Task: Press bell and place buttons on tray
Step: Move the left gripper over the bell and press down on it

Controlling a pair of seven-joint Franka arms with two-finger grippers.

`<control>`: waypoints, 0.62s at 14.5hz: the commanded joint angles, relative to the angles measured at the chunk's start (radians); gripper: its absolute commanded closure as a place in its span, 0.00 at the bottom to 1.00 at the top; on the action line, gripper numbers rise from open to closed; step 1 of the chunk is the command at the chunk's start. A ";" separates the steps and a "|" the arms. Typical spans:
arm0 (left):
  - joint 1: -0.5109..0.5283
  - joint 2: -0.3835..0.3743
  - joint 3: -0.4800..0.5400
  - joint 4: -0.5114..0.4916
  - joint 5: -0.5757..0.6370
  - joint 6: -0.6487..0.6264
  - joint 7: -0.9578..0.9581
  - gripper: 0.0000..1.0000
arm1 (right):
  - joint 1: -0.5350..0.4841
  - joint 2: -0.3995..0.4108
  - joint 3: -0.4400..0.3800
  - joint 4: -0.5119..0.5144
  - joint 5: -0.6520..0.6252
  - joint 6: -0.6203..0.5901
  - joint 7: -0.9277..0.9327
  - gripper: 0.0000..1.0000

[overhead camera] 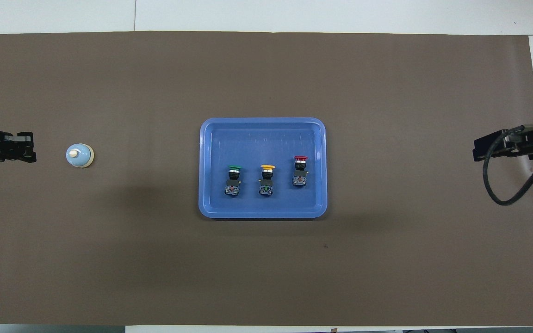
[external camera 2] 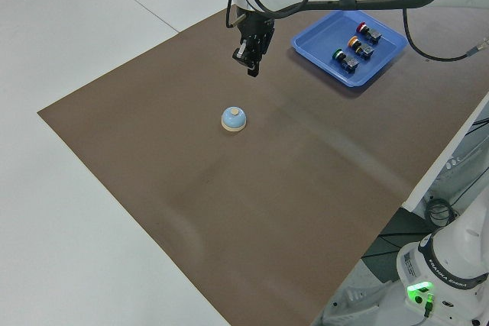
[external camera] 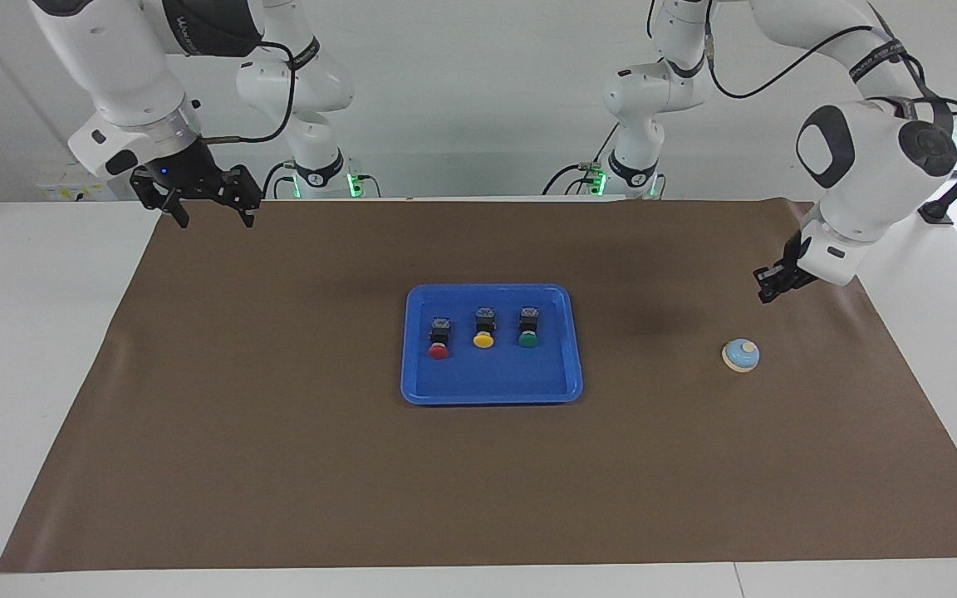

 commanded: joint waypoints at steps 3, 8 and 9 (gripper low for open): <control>0.004 0.002 0.004 -0.125 -0.006 0.195 -0.005 1.00 | -0.022 -0.014 0.014 -0.012 -0.002 -0.005 -0.024 0.00; 0.007 0.053 0.004 -0.136 -0.006 0.241 -0.006 1.00 | -0.024 -0.014 0.014 -0.012 -0.002 -0.005 -0.024 0.00; 0.014 0.062 0.004 -0.134 -0.006 0.246 -0.005 1.00 | -0.024 -0.014 0.014 -0.012 -0.002 -0.005 -0.022 0.00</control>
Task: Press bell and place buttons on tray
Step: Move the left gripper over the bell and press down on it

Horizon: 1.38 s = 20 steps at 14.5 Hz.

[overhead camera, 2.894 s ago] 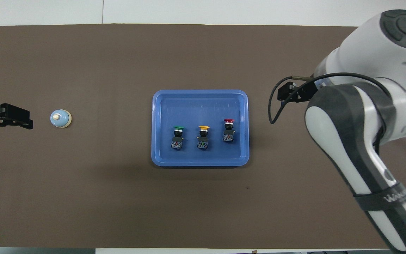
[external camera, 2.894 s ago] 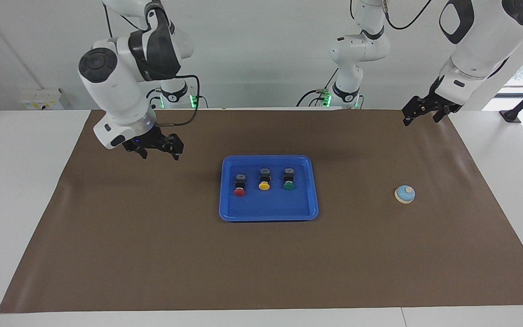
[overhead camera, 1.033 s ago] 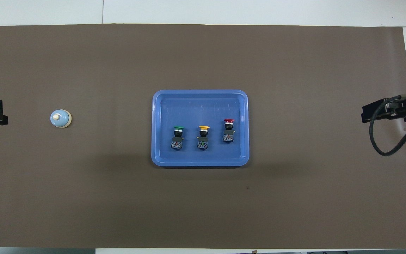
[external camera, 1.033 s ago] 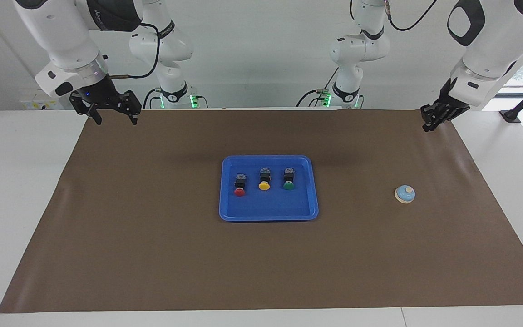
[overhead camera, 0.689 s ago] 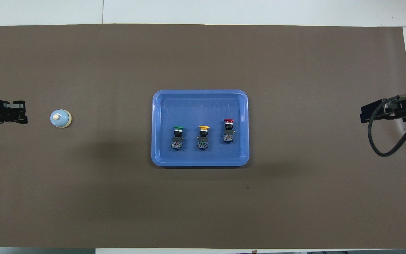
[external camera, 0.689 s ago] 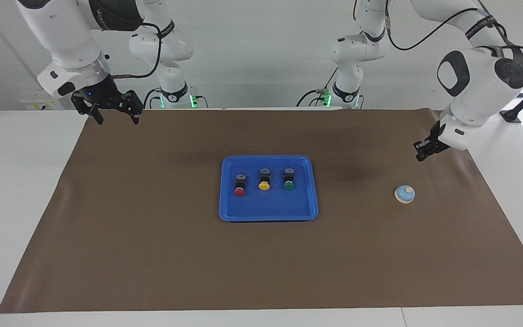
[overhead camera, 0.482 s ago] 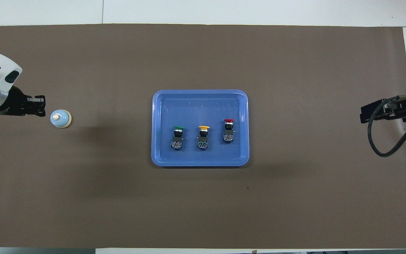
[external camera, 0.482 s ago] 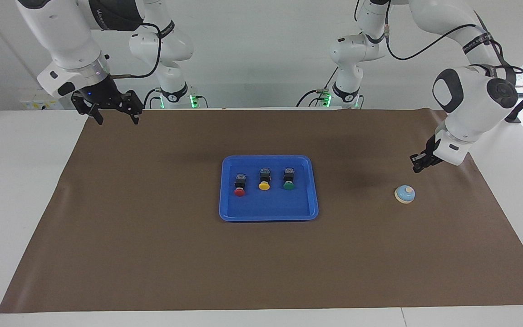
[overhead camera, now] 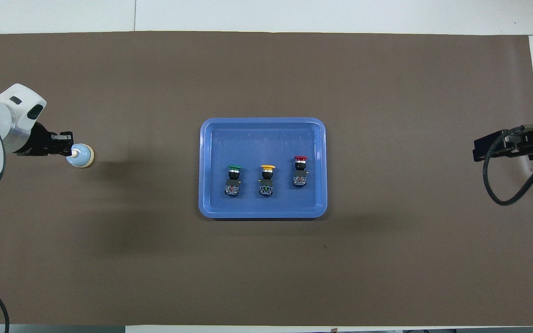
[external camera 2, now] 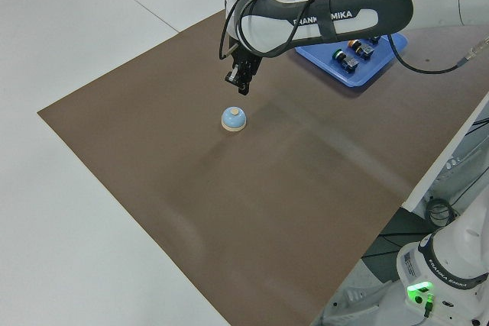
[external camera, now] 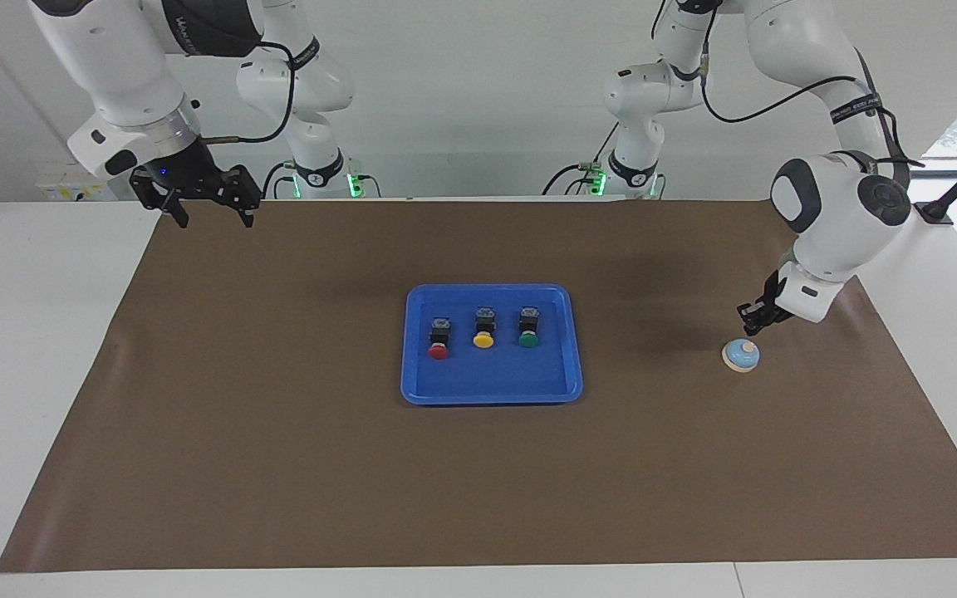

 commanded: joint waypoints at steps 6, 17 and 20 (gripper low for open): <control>0.019 0.052 0.002 -0.013 -0.006 0.068 -0.006 1.00 | -0.023 -0.013 0.014 -0.012 -0.002 -0.005 -0.024 0.00; 0.033 0.084 0.002 -0.014 -0.004 0.085 0.001 1.00 | -0.023 -0.014 0.014 -0.012 -0.002 -0.005 -0.024 0.00; 0.033 0.085 0.002 -0.010 -0.004 0.079 0.002 1.00 | -0.023 -0.014 0.014 -0.012 -0.002 -0.005 -0.022 0.00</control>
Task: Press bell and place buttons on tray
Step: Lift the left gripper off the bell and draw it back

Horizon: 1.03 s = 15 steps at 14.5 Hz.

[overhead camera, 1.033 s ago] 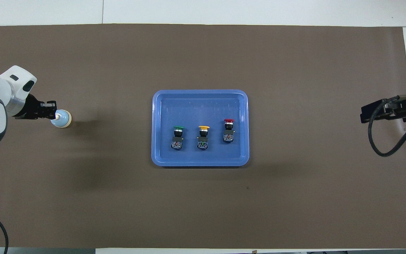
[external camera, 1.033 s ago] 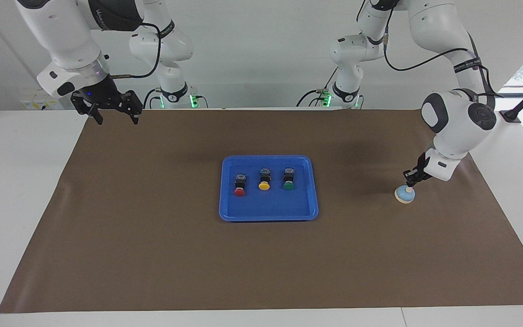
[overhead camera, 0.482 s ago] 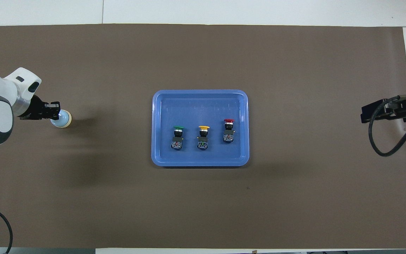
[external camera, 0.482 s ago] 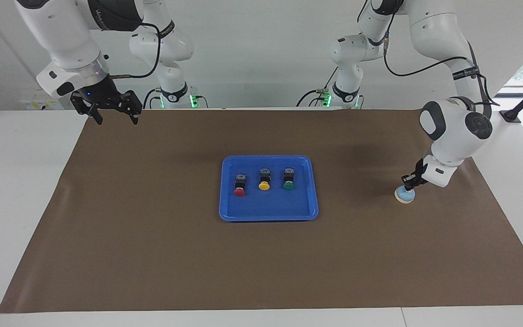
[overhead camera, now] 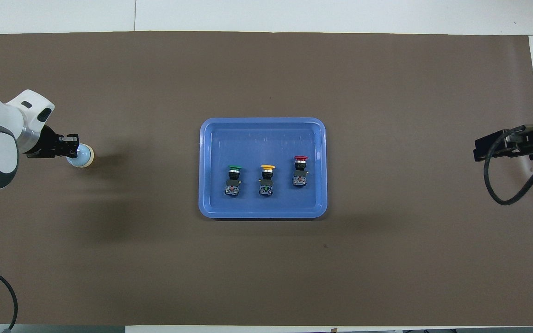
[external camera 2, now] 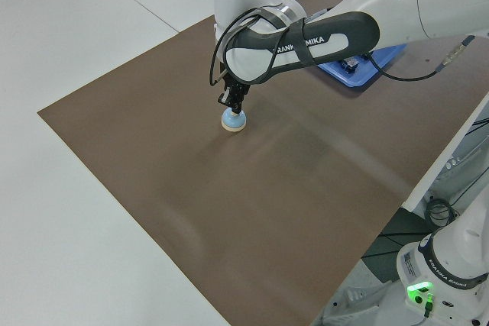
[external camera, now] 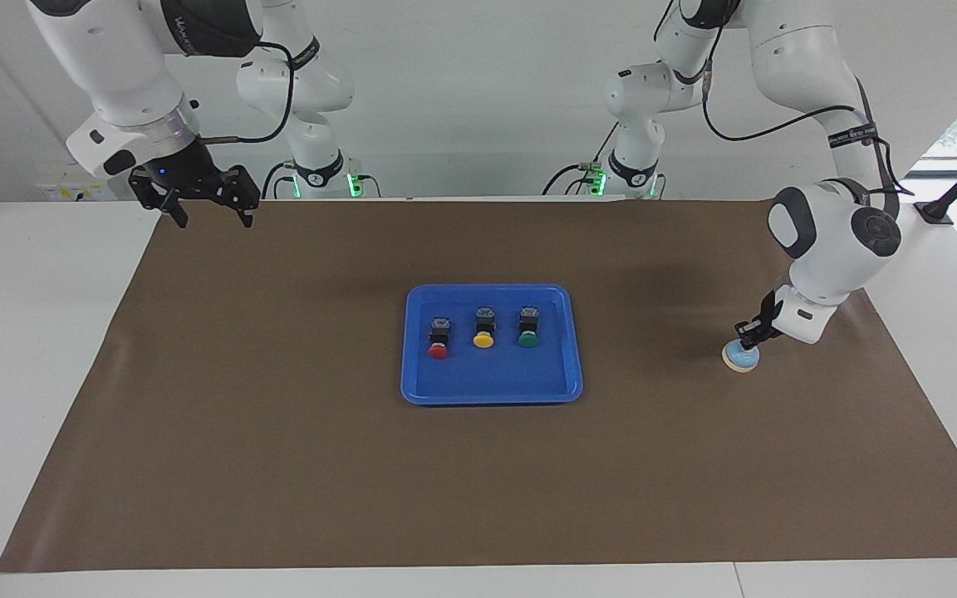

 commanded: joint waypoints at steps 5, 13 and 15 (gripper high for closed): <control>-0.001 -0.008 -0.005 0.090 -0.006 -0.127 -0.006 1.00 | -0.020 -0.014 0.014 -0.012 -0.002 -0.005 -0.022 0.00; -0.009 -0.084 -0.011 0.210 -0.004 -0.347 -0.011 0.98 | -0.020 -0.014 0.014 -0.012 -0.002 -0.005 -0.022 0.00; -0.022 -0.112 -0.012 0.231 -0.004 -0.393 -0.029 0.65 | -0.020 -0.014 0.014 -0.012 -0.002 -0.005 -0.024 0.00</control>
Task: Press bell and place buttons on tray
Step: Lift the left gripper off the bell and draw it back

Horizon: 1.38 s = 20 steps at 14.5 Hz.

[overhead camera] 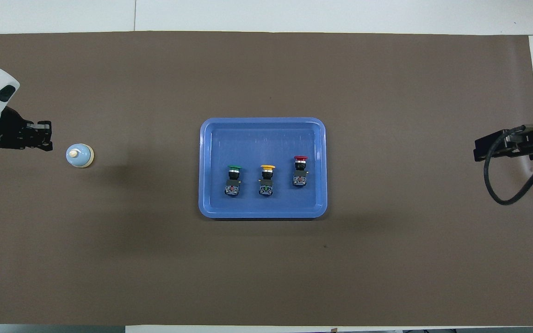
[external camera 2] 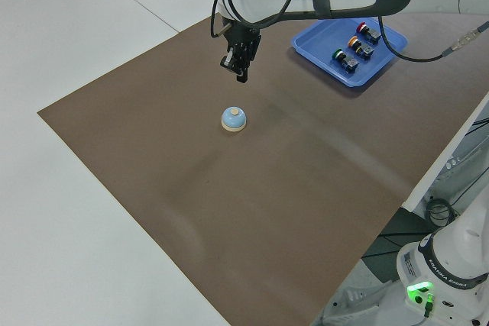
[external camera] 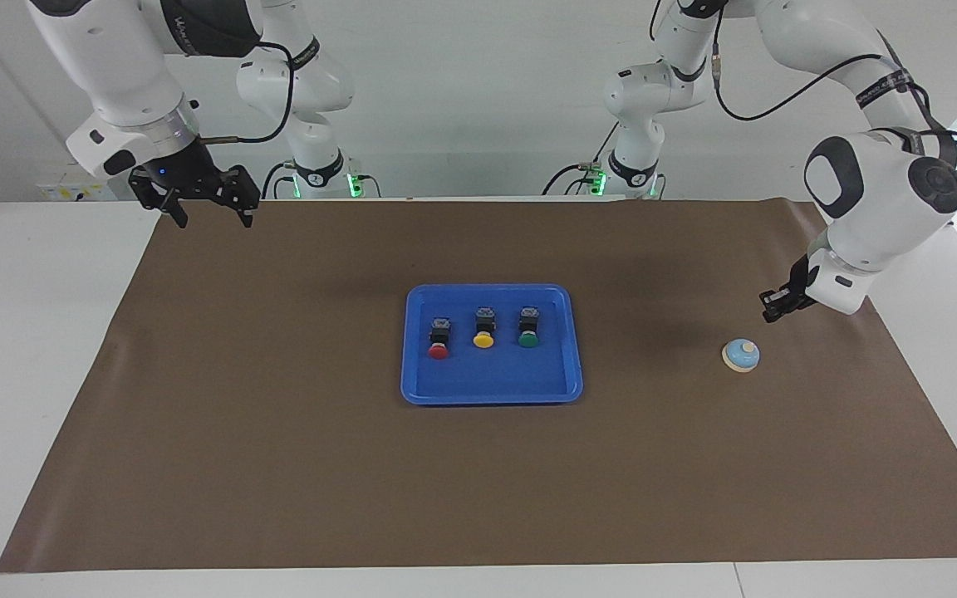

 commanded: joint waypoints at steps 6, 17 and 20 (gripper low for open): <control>-0.041 -0.148 0.002 0.024 -0.003 -0.140 -0.043 0.00 | -0.020 -0.014 0.014 -0.012 -0.002 -0.005 -0.024 0.00; -0.041 -0.228 0.001 0.009 -0.004 -0.308 -0.089 0.00 | -0.020 -0.014 0.014 -0.012 -0.002 -0.005 -0.024 0.00; -0.044 -0.226 0.002 0.010 -0.006 -0.303 -0.089 0.00 | -0.020 -0.014 0.014 -0.012 -0.002 -0.005 -0.024 0.00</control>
